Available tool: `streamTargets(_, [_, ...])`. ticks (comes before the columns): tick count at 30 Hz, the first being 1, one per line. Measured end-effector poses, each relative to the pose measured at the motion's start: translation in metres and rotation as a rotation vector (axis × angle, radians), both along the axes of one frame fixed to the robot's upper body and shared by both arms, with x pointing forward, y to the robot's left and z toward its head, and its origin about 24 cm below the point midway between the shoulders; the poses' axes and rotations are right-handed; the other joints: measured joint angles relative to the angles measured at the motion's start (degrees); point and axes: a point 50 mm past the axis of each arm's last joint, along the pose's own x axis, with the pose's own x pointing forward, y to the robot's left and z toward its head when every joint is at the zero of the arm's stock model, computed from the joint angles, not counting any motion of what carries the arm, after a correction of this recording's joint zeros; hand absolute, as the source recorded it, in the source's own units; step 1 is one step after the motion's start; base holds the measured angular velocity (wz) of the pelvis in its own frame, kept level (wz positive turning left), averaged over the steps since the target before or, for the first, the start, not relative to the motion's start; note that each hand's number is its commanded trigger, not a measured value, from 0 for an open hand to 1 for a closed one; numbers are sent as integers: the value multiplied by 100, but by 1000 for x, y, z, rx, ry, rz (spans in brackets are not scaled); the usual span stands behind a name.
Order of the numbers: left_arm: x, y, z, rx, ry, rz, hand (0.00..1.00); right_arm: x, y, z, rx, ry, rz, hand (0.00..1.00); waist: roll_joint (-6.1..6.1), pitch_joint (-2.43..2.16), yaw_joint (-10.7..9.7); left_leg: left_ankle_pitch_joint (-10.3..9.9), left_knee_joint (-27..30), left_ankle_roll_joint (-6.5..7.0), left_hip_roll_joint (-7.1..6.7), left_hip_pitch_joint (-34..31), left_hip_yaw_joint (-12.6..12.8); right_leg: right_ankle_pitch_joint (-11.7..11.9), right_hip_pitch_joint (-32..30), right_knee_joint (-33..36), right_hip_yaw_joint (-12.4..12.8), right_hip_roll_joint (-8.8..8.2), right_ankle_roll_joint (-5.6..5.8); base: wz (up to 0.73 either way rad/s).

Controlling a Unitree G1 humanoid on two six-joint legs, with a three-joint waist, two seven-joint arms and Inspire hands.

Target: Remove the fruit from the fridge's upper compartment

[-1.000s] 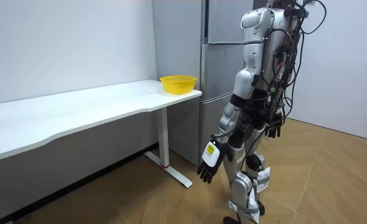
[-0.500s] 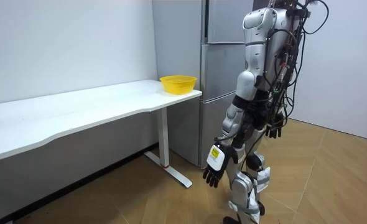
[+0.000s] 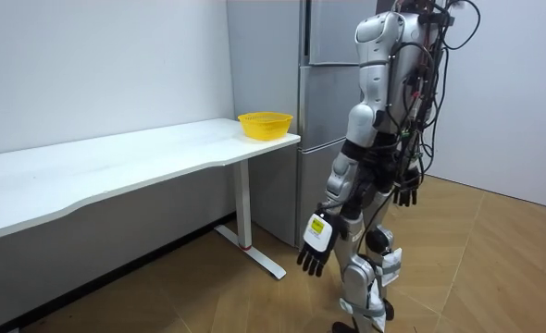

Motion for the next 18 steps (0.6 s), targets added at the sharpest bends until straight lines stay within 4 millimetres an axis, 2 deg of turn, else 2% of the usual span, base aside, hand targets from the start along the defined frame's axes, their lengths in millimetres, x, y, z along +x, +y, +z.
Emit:
streamTargets(7, [6, 11, 4, 88, -136, 348, 0, 6, -3, 1, -26, -35, -19, 0, 50, 14, 22, 0, -2, 0, 12, 51, 1, 14, 4, 25, 17, 8, -10, -1])
streamTargets(9, [16, 15, 5, 118, -191, 439, 0, 7, -6, 1, -32, -47, -22, 0, 81, 59, 28, 0, -12, 0, 9, 102, 0, 21, 71, 8, 11, 15, -9, 0])
streamTargets(14, [38, 24, 14, 171, -343, 650, 0, 9, -6, 1, -36, -62, -29, 0, 111, 52, 183, -9, -96, 6, 21, 120, 5, 22, 57, 12, 23, 67, -9, 2])
streamTargets(18, [62, 33, 27, 229, -478, 756, 0, 18, -6, 2, -42, -97, -20, 0, 149, 40, 188, -8, -67, 6, 20, 96, -69, 44, 82, 29, 6, 69, -14, 2])
